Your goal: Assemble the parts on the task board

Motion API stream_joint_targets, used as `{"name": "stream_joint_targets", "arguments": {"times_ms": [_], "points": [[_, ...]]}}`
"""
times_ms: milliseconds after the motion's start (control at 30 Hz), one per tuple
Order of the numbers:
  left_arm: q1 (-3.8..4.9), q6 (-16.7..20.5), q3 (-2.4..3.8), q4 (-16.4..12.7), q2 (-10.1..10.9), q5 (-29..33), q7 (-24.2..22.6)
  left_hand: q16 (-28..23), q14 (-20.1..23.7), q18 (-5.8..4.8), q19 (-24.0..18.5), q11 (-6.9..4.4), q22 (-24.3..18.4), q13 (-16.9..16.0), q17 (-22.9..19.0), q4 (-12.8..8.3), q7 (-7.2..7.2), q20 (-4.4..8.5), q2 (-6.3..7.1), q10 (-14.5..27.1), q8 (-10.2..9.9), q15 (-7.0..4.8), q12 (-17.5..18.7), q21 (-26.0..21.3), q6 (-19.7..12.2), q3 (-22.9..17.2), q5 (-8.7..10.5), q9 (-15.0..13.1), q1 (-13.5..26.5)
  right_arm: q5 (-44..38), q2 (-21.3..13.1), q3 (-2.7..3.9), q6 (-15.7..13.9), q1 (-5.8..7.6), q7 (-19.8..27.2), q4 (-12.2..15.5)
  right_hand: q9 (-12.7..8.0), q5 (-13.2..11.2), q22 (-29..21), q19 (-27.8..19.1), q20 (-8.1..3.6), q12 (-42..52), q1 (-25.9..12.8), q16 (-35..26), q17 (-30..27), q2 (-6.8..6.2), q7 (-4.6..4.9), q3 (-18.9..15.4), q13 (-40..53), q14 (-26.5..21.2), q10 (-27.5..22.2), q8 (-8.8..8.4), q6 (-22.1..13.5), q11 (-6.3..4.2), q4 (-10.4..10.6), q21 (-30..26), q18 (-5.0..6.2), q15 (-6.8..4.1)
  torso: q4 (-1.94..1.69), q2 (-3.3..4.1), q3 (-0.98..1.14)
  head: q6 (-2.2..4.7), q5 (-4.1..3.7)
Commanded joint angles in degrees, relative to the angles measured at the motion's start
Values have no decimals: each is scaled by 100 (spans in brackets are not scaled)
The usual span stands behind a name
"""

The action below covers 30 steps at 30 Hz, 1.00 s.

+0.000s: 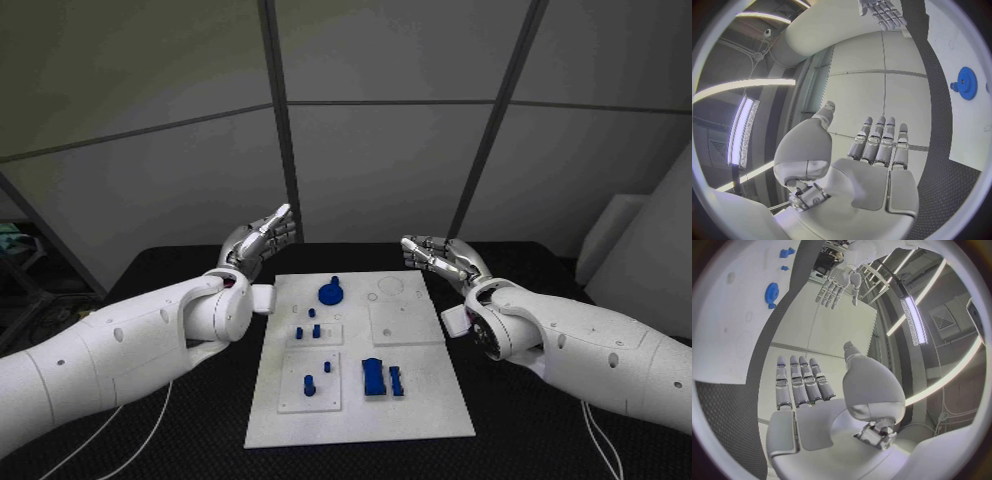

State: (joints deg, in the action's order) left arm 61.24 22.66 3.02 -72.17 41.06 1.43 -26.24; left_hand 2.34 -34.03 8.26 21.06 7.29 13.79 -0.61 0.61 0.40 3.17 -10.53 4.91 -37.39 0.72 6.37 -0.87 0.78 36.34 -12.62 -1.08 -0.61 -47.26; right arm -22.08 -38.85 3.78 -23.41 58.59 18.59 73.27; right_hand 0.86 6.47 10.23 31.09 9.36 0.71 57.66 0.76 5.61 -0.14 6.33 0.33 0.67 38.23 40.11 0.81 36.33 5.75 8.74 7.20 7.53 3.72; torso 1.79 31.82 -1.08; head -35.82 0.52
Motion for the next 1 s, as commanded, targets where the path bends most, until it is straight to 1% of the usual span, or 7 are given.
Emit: {"name": "stream_joint_targets", "arguments": {"times_ms": [33, 67, 133, 200, 433, 500, 1000], "points": [[-16, 759, -55, -411, 81, -69, -145, -234, 1086, -251, -671, -232, -440, 61, -61, -40, -317, 337, -491, 1194, -72, -203, 87, -78, -1161, 405, 108, 61, 1508, 771, -119, -67, -732, 49, 424, 383, -86, -206, -325, -988, -295, -71, -1829, -76, -561, 14, -201, -33, -67, -1213, -1272, -81, -1152, -575, -275, -229, -226, -372, -156, -56, 94, 117, -43], [-27, 927, -85, -577, 115, -78, -171, -234, 1194, -826, -739, -256, -484, 61, -61, -40, -317, 369, -491, 1311, -72, -223, 87, -78, -1274, 446, 108, 61, 1658, 938, -173, -103, -888, 61, 505, 533, -86, -226, -356, -1086, -323, -71, -2008, -76, -561, 14, -221, -33, -67, -1334, -1396, -81, -1265, -575, -303, -249, -226, -372, -169, -61, 102, 133, -48], [-48, 1239, -140, -884, 178, -95, -218, -234, 1332, -826, -823, -285, -540, 61, -61, -40, -317, 413, -491, 1464, -72, -637, 87, -78, -1423, 497, 108, 61, 1850, 1256, -276, -172, -1185, 85, 660, 818, -86, -647, -397, -1212, -362, -71, -2242, -76, -561, 14, -633, -33, -67, -1488, -1558, -81, -1412, -575, -340, -280, -288, -372, -179, -64, 108, 144, -52], [-69, 1564, -198, -1205, 245, -112, -268, -234, 1548, -826, -957, -729, -627, 61, -61, -40, -317, 479, -491, 1699, -72, -637, 87, -78, -1653, 576, 108, 61, 2148, 1591, -384, -244, -1496, 110, 822, 1117, -86, -647, -462, -1411, -422, -71, -2609, -76, -561, 14, -633, -33, -67, -1731, -1816, -81, -1646, -575, -395, -720, -288, -372, -179, -64, 108, 144, -52], [-105, 2096, -293, -1729, 353, -140, -348, -234, 1988, -826, -1223, -729, -805, 61, -61, -40, -317, 619, -491, 2185, -72, -637, 87, -78, -2122, 739, 108, 61, 2759, 2147, -564, -365, -2014, 152, 1091, 1614, -86, -647, -595, -1809, -936, -71, -3353, -76, -561, 14, -633, -33, -67, -2225, -2331, -81, -2113, -575, -874, -720, -351, -372, -179, -64, 108, 144, -52], [-108, 2145, -302, -1777, 363, -142, -356, -234, 2134, -826, -1312, -729, -865, 61, -61, -40, -317, 1053, -491, 2345, -72, -637, 87, -78, -2278, 792, 108, 61, 2963, 2204, -583, -377, -2068, 156, 1119, 1665, -86, -647, -1023, -1939, -936, -71, -3600, -76, -561, 14, -633, -33, -67, -2388, -2505, -81, -2271, -575, -874, -720, -753, -372, -179, -64, 108, 144, -52], [-108, 2146, -302, -1778, 363, -143, -356, -234, 2705, -826, -1666, -729, -1379, 61, -61, -40, -317, 1053, -491, 2972, -72, -637, 87, -78, -2891, 1262, 108, 61, 3750, 2208, -584, -378, -2071, 157, 1120, 1668, -86, -647, -1023, -2451, -936, -71, -4564, -76, -561, 14, -633, -33, -67, -3025, -3176, -81, -2877, -575, -874, -720, -753, -372, -179, -64, 108, 144, -52]]}}
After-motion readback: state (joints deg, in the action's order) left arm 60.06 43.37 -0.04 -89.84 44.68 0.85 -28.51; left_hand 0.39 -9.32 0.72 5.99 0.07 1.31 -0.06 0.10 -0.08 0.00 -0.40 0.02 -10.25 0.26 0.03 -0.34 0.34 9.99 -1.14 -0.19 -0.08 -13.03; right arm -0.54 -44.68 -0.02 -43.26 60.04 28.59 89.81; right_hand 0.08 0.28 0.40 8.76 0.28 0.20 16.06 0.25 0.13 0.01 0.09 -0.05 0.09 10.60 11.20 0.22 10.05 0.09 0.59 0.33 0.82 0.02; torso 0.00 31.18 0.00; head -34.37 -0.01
